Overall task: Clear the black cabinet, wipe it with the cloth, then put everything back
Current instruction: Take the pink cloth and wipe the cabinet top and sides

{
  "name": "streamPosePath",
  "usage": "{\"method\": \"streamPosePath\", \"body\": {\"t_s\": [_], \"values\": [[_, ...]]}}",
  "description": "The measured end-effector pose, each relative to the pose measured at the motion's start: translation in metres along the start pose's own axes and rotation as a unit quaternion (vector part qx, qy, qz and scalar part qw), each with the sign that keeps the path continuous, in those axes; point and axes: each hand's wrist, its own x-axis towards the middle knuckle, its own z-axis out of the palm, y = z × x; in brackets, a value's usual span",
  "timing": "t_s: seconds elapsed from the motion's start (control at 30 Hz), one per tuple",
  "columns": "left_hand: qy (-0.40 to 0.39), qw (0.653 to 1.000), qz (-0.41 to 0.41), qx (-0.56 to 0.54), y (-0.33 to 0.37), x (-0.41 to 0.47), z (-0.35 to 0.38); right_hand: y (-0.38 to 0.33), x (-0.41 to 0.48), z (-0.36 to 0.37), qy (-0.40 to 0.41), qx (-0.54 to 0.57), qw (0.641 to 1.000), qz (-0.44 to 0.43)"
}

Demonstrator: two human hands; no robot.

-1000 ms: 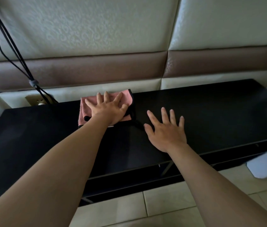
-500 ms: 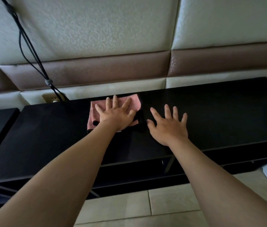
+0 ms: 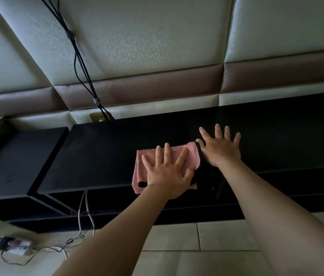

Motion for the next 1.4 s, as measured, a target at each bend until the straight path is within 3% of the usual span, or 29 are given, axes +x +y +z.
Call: {"method": "streamPosePath", "body": {"t_s": [0.4, 0.7, 1.1, 1.4], "values": [[-0.014, 1.000, 0.003, -0.015, -0.009, 0.061, -0.016, 0.000, -0.001, -0.004, -0.031, 0.004, 1.000, -0.003], [0.007, 1.000, -0.013, -0.020, -0.021, 0.152, -0.032, 0.001, 0.003, 0.008, 0.007, 0.001, 1.000, -0.014], [0.138, 0.989, 0.030, -0.053, -0.029, 0.217, -0.039, 0.000, 0.008, 0.008, 0.010, -0.001, 1.000, -0.003], [0.092, 0.995, 0.015, -0.027, -0.025, 0.214, -0.037, 0.001, 0.008, 0.005, 0.009, 0.014, 1.000, -0.003]]}}
